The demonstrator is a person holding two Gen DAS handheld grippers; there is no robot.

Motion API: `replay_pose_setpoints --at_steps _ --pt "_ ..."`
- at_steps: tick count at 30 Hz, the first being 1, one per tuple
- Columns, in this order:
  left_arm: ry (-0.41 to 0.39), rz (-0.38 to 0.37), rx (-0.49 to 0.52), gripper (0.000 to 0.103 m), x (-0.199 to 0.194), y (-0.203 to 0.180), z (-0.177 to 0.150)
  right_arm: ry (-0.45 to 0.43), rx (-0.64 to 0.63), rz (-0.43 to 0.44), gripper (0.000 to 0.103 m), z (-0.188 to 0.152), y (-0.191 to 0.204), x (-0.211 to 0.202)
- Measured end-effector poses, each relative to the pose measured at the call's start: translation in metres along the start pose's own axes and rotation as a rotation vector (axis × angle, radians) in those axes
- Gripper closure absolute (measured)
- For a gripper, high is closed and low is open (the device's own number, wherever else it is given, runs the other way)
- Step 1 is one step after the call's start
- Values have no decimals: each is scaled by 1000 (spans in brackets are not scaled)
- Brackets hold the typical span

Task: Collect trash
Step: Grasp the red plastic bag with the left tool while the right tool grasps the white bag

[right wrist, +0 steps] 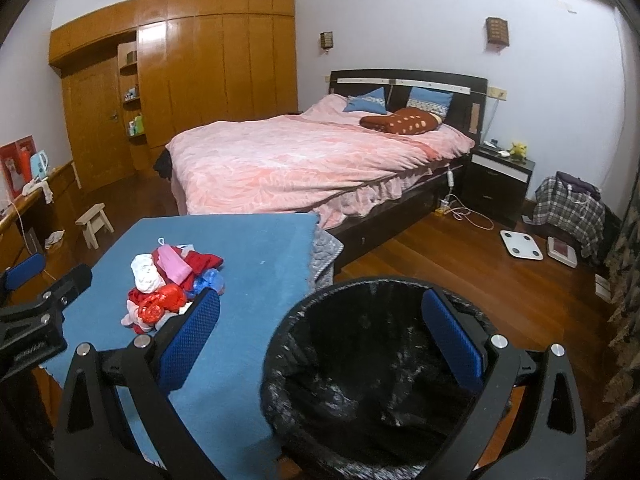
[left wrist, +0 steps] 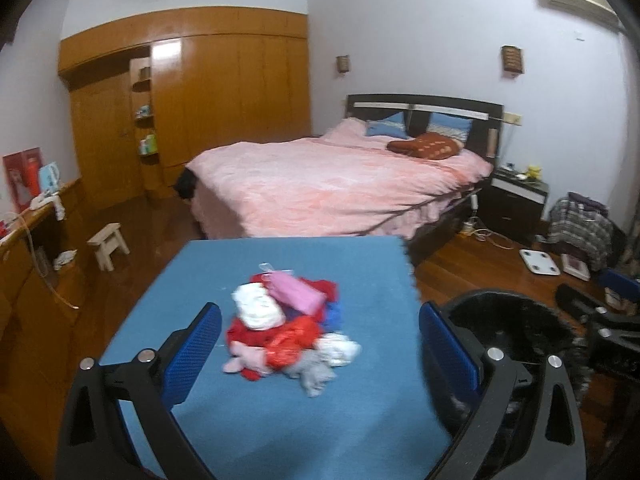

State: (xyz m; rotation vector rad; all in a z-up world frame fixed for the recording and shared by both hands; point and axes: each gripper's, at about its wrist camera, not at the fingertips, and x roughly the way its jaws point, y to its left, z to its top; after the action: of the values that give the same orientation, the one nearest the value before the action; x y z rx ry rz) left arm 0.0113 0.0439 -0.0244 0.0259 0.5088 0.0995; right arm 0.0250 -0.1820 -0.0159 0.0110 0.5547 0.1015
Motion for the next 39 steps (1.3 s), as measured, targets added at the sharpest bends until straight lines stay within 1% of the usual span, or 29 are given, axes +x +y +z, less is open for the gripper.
replay_pose_setpoints --at_steps 2,3,6,9,13,18,23,30,33,36,39 --pt "9 54 -9 6 9 17 -4 6 -10 17 5 -2 10 14" --pt "13 65 -15 6 12 24 -7 8 -16 23 5 -3 15 20" --pt "28 83 -26 6 26 45 -14 29 -40 52 5 -9 32 43" --pt "41 92 -39 6 41 64 -27 42 -50 101 5 -15 51 66" --pt "75 120 -50 6 63 80 -38 58 -66 145 5 -22 76 98" --pt "105 134 -71 6 93 93 -53 104 -102 148 5 -38 106 143" --pt "132 133 -79 6 114 103 -65 162 -144 150 6 -54 123 176" --pt "149 131 -84 6 129 112 -74 222 -173 161 13 -68 138 200" --pt "159 128 -88 8 132 116 -76 254 -178 179 21 -70 143 210" --pt "164 130 -89 10 135 121 -78 278 -176 191 23 -72 146 217" --pt "167 125 -90 10 137 123 -79 308 -199 216 31 -74 152 224"
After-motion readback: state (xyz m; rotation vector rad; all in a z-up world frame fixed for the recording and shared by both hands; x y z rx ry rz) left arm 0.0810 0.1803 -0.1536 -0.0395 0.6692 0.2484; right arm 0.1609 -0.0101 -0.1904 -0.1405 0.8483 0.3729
